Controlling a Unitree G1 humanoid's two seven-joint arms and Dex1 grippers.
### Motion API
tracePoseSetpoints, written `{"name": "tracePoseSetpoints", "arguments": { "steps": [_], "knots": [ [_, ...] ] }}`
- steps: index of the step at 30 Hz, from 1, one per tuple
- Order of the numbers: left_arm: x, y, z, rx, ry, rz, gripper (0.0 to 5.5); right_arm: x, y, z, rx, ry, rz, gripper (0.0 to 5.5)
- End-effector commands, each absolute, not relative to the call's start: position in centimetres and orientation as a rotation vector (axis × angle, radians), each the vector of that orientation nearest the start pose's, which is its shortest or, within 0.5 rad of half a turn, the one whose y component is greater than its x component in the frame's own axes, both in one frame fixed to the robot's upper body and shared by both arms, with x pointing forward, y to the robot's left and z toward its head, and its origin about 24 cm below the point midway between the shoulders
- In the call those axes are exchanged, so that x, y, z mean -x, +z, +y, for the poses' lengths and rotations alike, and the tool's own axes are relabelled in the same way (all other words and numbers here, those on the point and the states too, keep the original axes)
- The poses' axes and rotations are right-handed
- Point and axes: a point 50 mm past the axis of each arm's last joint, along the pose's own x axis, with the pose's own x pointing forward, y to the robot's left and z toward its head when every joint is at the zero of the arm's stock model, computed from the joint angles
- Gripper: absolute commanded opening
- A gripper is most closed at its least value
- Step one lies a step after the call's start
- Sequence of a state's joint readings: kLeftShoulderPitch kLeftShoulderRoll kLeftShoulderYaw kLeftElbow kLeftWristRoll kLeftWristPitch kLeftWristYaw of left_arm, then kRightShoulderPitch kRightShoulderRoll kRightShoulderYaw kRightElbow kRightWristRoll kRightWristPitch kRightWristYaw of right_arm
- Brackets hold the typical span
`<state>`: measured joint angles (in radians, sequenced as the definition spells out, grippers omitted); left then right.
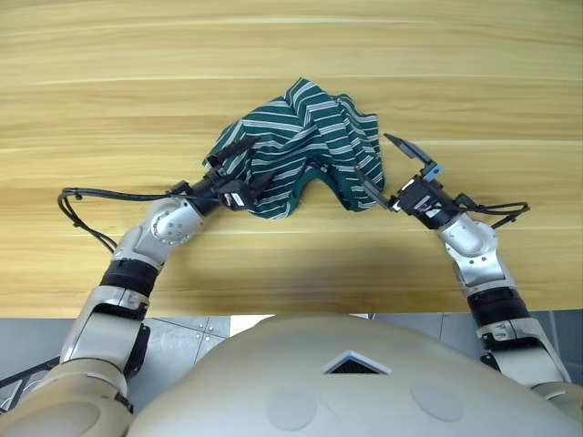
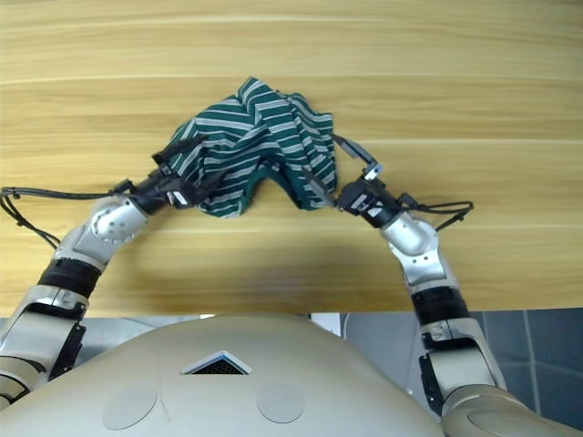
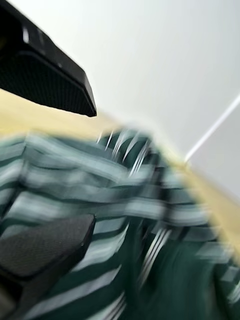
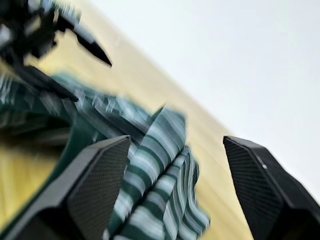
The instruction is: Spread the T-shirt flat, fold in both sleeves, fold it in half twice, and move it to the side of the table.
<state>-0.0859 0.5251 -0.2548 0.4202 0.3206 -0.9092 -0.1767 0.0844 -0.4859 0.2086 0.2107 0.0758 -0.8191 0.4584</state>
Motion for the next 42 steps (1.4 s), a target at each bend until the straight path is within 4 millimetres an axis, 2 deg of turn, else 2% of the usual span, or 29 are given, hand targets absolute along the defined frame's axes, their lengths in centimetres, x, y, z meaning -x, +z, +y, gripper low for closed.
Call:
{"name": "tracePoseSetpoints", "arguments": {
  "steps": [1, 4, 6, 9, 11, 13, 15, 17, 20, 23, 27, 29, 31, 34, 38, 42],
  "knots": [
    [-23.0, 6.3, 17.4, -0.602, -0.569, -0.583, 3.6, -20.1, 5.4, -17.3, 0.358, 0.752, -0.446, 3.44],
    [-22.6, 6.8, 17.5, -0.561, -0.547, -0.601, 3.6, -20.2, 5.1, -17.1, 0.35, 0.751, -0.436, 3.44],
    [-22.0, 6.4, 18.8, -0.568, -0.511, -0.545, 3.6, -20.9, 3.8, -17.7, 0.417, 0.685, -0.354, 3.44],
    [-19.1, 3.5, 21.7, -0.654, -0.52, -0.317, 3.6, -20.2, 2.9, -19.2, 0.534, 0.615, -0.273, 3.44],
    [-17.7, 2.9, 22.5, -0.552, -0.464, -0.273, 3.6, -19.9, 3.4, -19.8, 0.518, 0.543, -0.297, 3.44],
    [-18.3, 3.2, 22.0, -0.352, -0.328, -0.325, 3.6, -21.2, 4.2, -20.2, 0.452, 0.364, -0.35, 3.44],
    [-20.0, 2.7, 21.8, -0.257, -0.221, -0.334, 3.6, -22.7, 4.3, -20.2, 0.404, 0.204, -0.386, 3.44],
    [-21.5, 2.3, 21.6, -0.32, -0.202, -0.332, 3.6, -23.9, 4.1, -19.7, 0.469, 0.117, -0.388, 3.44],
    [-22.7, 2.3, 21.5, -0.364, -0.237, -0.346, 3.6, -24.9, 3.9, -19.7, 0.554, 0.07, -0.392, 3.44],
    [-23.2, 2.6, 20.8, -0.43, -0.355, -0.368, 3.6, -25.8, 4.3, -19.4, 0.631, 0.068, -0.42, 3.44],
    [-24.4, 4.1, 20.2, -0.427, -0.399, -0.438, 3.6, -26.3, 4.7, -19.2, 0.7, 0.109, -0.457, 3.44],
    [-25.5, 5.1, 19.9, -0.382, -0.352, -0.488, 3.6, -27.0, 5.5, -19.3, 0.703, 0.082, -0.484, 3.44],
    [-27.0, 5.9, 20.4, -0.307, -0.216, -0.512, 3.6, -28.3, 6.4, -19.2, 0.664, 0.017, -0.506, 3.44],
    [-28.3, 6.0, 20.8, -0.252, -0.093, -0.51, 3.6, -29.7, 6.6, -18.3, 0.619, -0.008, -0.511, 3.44],
    [-28.5, 4.8, 18.3, -0.3, -0.199, -0.479, 3.6, -29.8, 6.0, -18.0, 0.611, 0.005, -0.491, 3.44],
    [-26.4, 4.5, 17.3, -0.357, -0.396, -0.514, 3.6, -29.1, 5.3, -18.7, 0.697, 0.076, -0.482, 3.44]
  ]
}}
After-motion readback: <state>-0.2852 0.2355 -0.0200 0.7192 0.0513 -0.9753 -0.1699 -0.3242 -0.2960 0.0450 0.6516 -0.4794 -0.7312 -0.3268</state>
